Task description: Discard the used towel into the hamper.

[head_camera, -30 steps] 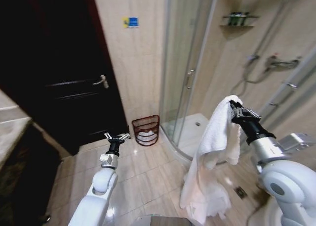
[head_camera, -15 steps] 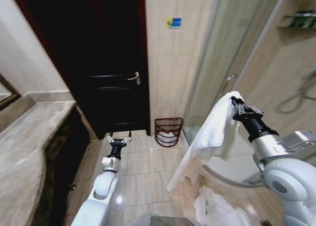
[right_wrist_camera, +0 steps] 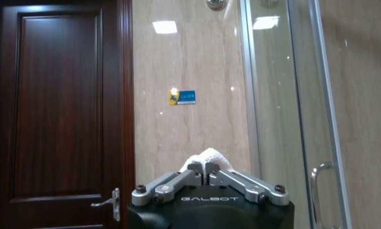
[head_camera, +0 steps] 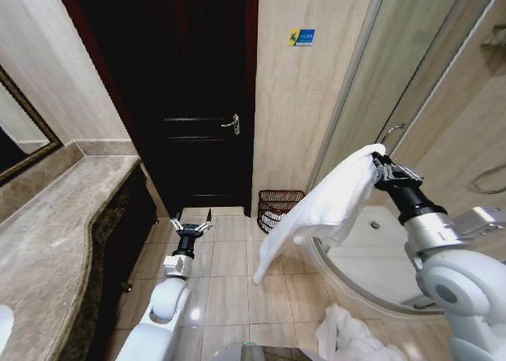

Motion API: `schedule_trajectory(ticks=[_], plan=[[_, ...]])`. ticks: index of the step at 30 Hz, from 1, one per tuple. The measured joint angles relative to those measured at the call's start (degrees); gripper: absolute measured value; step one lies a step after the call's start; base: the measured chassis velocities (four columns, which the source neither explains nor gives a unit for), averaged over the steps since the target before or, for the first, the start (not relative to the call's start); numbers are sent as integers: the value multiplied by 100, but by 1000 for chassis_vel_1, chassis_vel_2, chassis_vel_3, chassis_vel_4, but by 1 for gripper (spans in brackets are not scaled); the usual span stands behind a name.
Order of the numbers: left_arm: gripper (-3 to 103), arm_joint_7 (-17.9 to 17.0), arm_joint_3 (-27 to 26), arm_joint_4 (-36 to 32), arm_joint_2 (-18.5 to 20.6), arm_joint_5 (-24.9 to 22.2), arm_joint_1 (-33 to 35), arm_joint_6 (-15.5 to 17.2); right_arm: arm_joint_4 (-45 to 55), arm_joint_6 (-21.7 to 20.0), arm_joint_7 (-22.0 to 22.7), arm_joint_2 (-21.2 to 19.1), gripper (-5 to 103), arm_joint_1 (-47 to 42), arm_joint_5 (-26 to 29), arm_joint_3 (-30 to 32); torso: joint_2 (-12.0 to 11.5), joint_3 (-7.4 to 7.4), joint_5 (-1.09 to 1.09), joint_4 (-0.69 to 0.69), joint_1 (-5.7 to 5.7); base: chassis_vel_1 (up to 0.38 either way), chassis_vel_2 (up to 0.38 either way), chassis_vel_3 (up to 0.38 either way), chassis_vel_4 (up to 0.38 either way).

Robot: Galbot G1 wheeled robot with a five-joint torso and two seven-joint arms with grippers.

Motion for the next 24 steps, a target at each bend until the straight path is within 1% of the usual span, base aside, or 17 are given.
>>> schedule_trajectory(ticks=[7, 16, 24], plan=[[100, -1, -26, -15, 13, -1, 5, -5, -96, 68, -126, 153, 1, -99, -223, -81, 0, 0, 0, 0, -1, -30, 40, 38, -38], [100, 0, 74, 61, -12, 17, -66, -1, -77, 75, -166, 164, 1, -140, -285, -76, -1, 1, 0, 0, 4, -117, 107, 107, -111], [100, 4, 75, 103, 10, -2, -108, 8, -48, 77, -185, 178, 1, -140, -324, -96, 0, 0, -1, 0, 0, -65, 72, 74, -75]])
